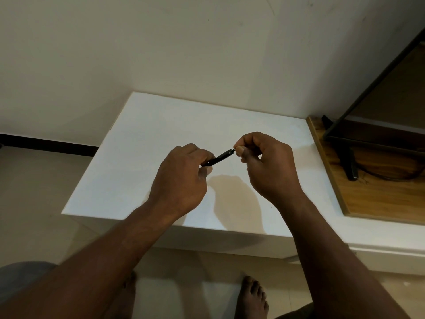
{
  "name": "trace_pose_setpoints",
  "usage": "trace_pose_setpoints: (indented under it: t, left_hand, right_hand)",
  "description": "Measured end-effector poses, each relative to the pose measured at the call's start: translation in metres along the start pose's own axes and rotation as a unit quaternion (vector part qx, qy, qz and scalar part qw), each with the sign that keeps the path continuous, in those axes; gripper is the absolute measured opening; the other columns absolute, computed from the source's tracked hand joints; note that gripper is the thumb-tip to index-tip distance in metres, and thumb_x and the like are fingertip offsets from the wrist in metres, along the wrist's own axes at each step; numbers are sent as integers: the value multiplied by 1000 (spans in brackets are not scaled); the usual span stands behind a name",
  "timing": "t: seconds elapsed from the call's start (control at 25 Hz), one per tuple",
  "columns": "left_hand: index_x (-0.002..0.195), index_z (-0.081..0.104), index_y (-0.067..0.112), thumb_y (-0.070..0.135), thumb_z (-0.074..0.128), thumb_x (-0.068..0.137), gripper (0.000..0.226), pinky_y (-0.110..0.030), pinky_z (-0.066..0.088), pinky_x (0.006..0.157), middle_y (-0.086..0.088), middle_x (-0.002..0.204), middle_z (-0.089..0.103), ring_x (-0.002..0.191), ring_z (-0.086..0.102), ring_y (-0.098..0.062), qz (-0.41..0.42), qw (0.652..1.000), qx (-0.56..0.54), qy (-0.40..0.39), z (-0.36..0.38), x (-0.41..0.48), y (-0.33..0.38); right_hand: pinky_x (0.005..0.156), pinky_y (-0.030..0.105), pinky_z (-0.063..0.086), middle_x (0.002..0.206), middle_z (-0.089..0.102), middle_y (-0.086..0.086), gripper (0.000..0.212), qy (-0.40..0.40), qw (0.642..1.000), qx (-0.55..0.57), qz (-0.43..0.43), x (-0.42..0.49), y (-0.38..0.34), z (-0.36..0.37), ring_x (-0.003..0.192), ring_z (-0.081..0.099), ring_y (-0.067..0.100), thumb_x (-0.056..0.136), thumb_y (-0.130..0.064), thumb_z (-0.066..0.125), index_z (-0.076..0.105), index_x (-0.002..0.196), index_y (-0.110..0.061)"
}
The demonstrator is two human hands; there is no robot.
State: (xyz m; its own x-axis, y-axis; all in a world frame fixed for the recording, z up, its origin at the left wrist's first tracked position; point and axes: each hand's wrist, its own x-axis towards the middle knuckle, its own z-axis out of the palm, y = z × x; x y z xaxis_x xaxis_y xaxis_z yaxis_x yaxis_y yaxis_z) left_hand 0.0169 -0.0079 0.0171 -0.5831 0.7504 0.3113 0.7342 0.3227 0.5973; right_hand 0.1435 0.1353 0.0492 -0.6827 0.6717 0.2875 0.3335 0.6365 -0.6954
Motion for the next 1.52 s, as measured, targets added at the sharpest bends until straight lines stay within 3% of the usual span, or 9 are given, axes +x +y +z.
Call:
trace_pose_setpoints:
  t: [0.16, 0.36, 0.92, 1.2, 1.52]
  left_hand:
    - [114, 74, 21, 14, 68, 94, 22, -32, 47, 77, 4, 100, 69, 93, 58, -19, 9, 1000, 8, 1, 0, 0, -1]
    - [115, 75, 23, 15, 69, 94, 23, -32, 46, 75, 5, 98, 67, 90, 56, -19, 10, 1000, 23, -6, 0, 2, -2]
    - [114, 75, 24, 17, 70, 93, 23, -30, 45, 76, 5, 98, 68, 90, 56, -18, 16, 1000, 17, -11, 1, 1, -2]
    - [113, 73, 25, 24, 69, 95, 19, -33, 55, 79, 8, 100, 71, 85, 63, -13, -2, 999, -25, -21, 1, -2, 4]
    - [113, 73, 28, 30, 64, 97, 18, -36, 58, 81, 11, 99, 75, 86, 68, -10, -49, 992, -93, -69, 1, -5, 8]
  right_hand:
    - [67, 31, 49, 80, 66, -14, 19, -13, 997, -71, -38, 0, 3, -4, 79, 63, 11, 99, -13, 66, 68, 89, -29]
    - [71, 35, 53, 82, 67, -15, 17, -32, 995, -88, -37, 0, 5, -6, 81, 63, 12, 98, -12, 66, 70, 91, -27]
    - [75, 43, 59, 78, 72, -7, 15, -49, 998, -6, 26, 0, 5, -9, 77, 68, 15, 99, -14, 69, 74, 90, -24]
    - [69, 23, 61, 84, 76, -9, 17, -35, 992, 101, 72, 1, -3, -10, 80, 74, 7, 100, -12, 67, 76, 96, -25]
    - [71, 23, 62, 91, 79, -14, 21, -25, 991, 118, 63, -1, -5, -7, 84, 76, 6, 102, -12, 65, 77, 103, -29]
